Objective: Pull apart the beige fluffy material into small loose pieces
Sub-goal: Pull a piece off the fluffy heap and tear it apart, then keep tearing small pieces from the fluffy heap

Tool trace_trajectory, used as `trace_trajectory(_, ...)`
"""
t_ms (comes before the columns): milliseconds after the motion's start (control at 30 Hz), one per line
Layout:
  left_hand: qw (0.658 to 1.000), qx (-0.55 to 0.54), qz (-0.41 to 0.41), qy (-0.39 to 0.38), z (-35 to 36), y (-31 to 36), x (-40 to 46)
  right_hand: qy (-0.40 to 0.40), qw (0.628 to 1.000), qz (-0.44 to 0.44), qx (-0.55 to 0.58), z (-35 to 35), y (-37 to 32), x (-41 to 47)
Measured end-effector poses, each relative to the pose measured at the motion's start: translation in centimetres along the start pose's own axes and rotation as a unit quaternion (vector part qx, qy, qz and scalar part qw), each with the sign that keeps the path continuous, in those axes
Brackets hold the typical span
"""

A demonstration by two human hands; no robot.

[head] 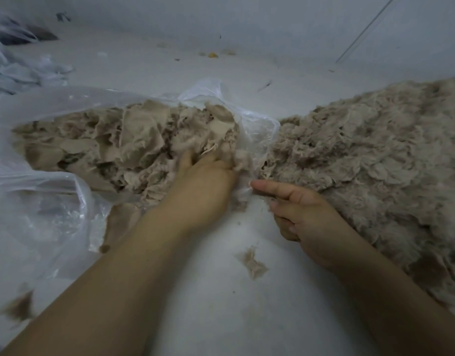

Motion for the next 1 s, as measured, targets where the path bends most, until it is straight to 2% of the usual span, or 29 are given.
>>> trace_trajectory(100, 0.990, 0.019, -0.124, -0.059, 0.7, -1.6, -0.4, 0.001, 1.000, 0.000, 0.009, -0.1, 0.0, -0.1)
trace_trajectory(167, 0.985, 0.031, -0.149, -0.084, 1.1, -1.9, -0.5, -0.002, 1.000, 0.001, 0.017, -0.1, 0.1, -0.1)
trace_trajectory(267, 0.982, -0.019, -0.163, -0.098, 1.1, -1.5, -0.4, -0.004, 1.000, 0.002, 0.021, -0.1, 0.2, -0.1)
trace_trajectory(333, 0.991, -0.021, -0.123, -0.056, 0.6, -0.9, -0.2, -0.001, 1.000, 0.006, 0.018, -0.2, 0.3, 0.0)
trace_trajectory(467, 0.995, -0.036, -0.040, 0.084, -0.4, 1.0, 0.0, 0.027, 0.999, 0.005, 0.022, 0.1, 0.2, -0.1)
trace_trajectory(567, 0.987, -0.069, -0.030, 0.140, -0.7, 2.1, 0.0, 0.056, 0.998, -0.010, 0.037, 0.4, -0.1, -0.5)
trace_trajectory(667, 0.982, -0.088, -0.041, 0.163, -1.0, 3.0, 0.6, 0.069, 0.996, -0.028, 0.045, 0.5, -0.3, -0.8)
trace_trajectory(767, 0.972, -0.168, -0.082, 0.142, -1.3, 3.9, 2.1, 0.071, 0.994, -0.047, 0.067, 0.5, -0.2, -0.9)
trace_trajectory(867, 0.968, -0.191, -0.111, 0.121, -1.2, 4.5, 3.5, 0.084, 0.990, -0.050, 0.104, 0.5, -0.3, -0.9)
trace_trajectory(1000, 0.944, -0.257, -0.112, 0.176, -1.0, 4.7, 4.1, 0.083, 0.988, -0.059, 0.116, 0.4, -0.3, -0.8)
Point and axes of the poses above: each hand's wrist, its own x-axis towards the middle knuckle, its own z-axis out of the palm, y = z × x, the point moved 1 cm from there along x, towards the middle knuckle, and after that the axes turned 10 degrees about z, right-handed, at the moved point
